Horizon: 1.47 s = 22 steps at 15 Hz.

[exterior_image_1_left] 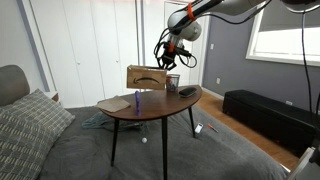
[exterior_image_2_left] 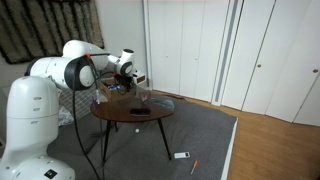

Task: Turn the box making the arrow on the box face the purple marker

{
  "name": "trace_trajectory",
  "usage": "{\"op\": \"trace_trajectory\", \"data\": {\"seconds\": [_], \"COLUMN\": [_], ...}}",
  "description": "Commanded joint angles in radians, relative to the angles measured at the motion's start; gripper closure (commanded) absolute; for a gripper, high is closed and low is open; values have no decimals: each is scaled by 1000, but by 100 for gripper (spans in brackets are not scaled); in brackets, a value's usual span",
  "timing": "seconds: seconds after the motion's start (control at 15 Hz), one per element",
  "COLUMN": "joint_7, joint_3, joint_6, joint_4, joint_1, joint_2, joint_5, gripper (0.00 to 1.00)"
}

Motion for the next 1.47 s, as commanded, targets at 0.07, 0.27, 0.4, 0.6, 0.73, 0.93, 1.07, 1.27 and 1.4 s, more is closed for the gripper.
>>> {"op": "trace_trajectory", "data": {"seconds": [0.07, 0.27, 0.4, 0.6, 0.73, 0.93, 1.07, 1.27, 1.4], "joint_7": [218, 371, 461, 570, 622, 686, 719, 748, 753], "joint_3": [-38, -61, -69, -73, -68, -62, -59, -52, -47], "joint_6": [113, 166, 186, 193, 193, 199, 203, 211, 212], "joint_4": [-77, -120, -148, -185, -212, -264, -298, -341, -361], "joint_1": [80, 124, 145, 160, 162, 157, 151, 146, 146], "joint_2": [-62, -73, -84, -102, -118, -149, -167, -187, -191], "joint_5": [-62, -159, -217, -280, -306, -329, -337, -347, -358], "gripper": [98, 98, 98, 98, 98, 98, 98, 98, 98]}}
